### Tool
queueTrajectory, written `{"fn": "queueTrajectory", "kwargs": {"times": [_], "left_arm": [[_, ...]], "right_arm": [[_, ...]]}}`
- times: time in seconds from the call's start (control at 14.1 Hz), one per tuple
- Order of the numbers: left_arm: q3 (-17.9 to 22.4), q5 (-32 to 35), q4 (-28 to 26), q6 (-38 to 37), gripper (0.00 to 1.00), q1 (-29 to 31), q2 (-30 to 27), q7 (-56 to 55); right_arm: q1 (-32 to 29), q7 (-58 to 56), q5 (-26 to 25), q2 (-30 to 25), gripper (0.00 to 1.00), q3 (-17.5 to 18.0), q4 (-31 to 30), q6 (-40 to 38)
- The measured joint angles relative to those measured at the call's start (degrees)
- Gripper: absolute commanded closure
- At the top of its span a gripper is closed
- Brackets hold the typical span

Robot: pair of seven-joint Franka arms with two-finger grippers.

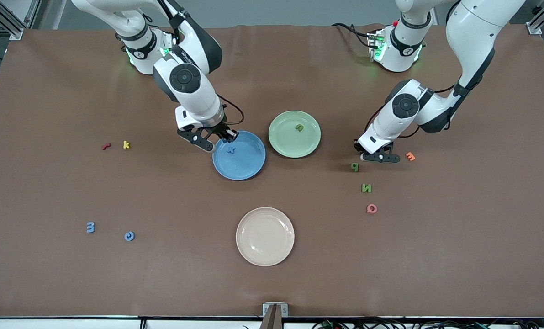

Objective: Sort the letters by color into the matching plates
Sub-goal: 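Carry the blue a to the blue plate and open the right gripper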

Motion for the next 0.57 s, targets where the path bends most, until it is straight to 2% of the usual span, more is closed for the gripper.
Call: {"fn": "queueTrajectory", "kwargs": {"times": [0.14,0.21,0.28,0.35,0.42,0.57], "left_arm": [[0.01,0.0,0.31,0.0,0.3,0.01,0.01,0.0],[0.01,0.0,0.39,0.0,0.3,0.0,0.03,0.0],[0.01,0.0,0.43,-0.05,0.3,0.0,0.03,0.0],[0.0,0.0,0.44,-0.34,0.3,0.0,0.04,0.0],[-0.01,0.0,0.43,-1.06,0.3,0.0,0.04,0.0],[-0.15,0.0,0.42,-2.63,0.3,-0.07,0.08,-0.1]], "right_arm": [[0.06,1.81,-2.54,0.88,0.99,-0.18,-0.04,0.49],[0.05,2.15,-3.29,1.61,0.99,-0.42,-0.04,1.52],[0.06,2.36,-3.97,2.47,0.83,-0.74,-0.04,2.84],[0.06,2.69,-4.88,3.51,0.2,-1.24,-0.02,3.92],[0.05,2.89,-5.57,4.48,0.0,-1.82,0.02,4.63],[0.06,3.41,-6.44,5.91,0.0,-2.28,0.34,5.14]]}}
